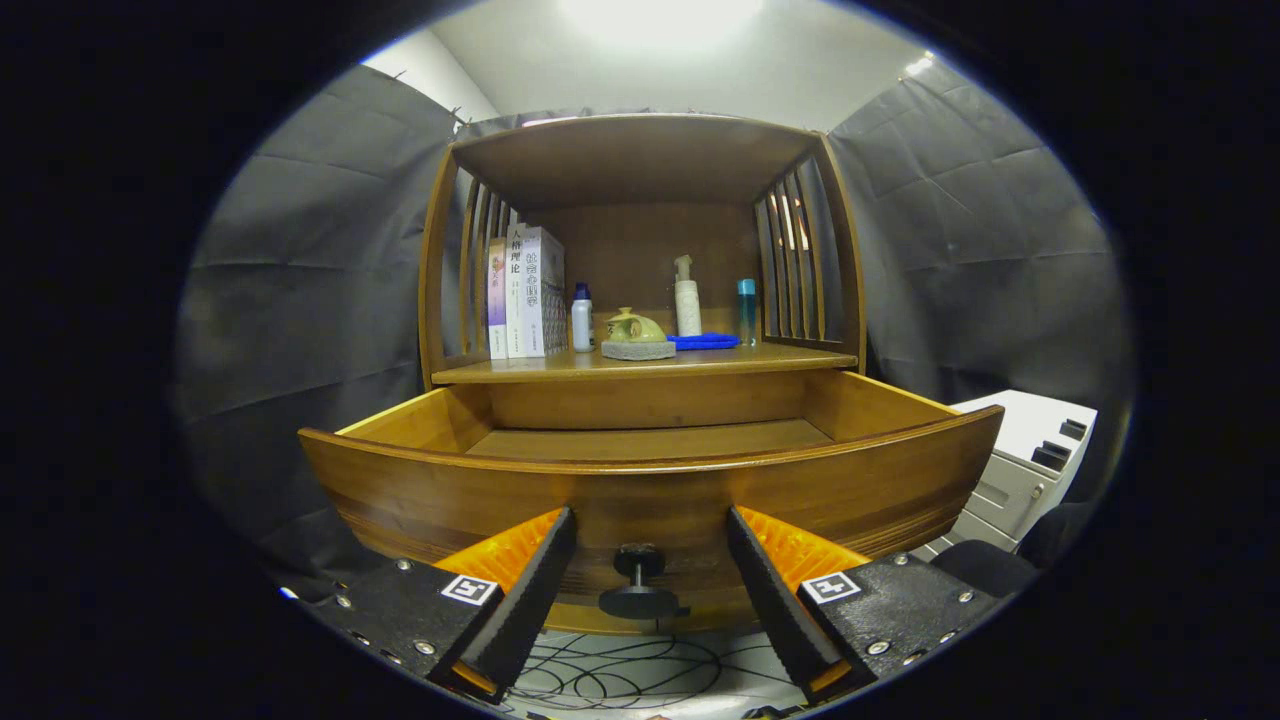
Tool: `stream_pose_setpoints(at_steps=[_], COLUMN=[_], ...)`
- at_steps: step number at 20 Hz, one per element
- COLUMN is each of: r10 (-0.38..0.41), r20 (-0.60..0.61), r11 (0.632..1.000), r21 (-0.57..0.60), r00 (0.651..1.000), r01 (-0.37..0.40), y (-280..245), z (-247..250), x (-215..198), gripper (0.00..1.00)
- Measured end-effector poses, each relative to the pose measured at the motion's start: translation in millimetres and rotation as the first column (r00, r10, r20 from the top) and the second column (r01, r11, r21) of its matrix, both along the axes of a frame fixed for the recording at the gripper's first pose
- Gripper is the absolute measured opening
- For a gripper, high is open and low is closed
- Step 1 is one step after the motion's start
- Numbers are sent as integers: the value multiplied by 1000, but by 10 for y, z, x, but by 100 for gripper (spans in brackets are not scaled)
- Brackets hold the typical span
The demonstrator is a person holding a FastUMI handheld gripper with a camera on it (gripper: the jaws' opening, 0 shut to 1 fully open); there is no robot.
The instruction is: Pull open the drawer, take out the items inside it, and place them on the countertop above the cabinet.
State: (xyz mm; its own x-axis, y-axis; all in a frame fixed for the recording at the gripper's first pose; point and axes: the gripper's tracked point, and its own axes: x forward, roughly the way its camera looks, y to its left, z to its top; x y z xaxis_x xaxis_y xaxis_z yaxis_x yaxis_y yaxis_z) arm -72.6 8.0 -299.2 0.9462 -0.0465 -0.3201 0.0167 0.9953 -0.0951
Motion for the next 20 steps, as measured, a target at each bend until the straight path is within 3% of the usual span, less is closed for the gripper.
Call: stream_pose_setpoints(at_steps=[9,20], r10=[36,33], r20=[6,30], r11=[999,999], r21=[28,36], r00=[999,999], r01=[-36,-34], y=[-36,-27], z=[-1,-45], x=[285,939], gripper=[95,95])
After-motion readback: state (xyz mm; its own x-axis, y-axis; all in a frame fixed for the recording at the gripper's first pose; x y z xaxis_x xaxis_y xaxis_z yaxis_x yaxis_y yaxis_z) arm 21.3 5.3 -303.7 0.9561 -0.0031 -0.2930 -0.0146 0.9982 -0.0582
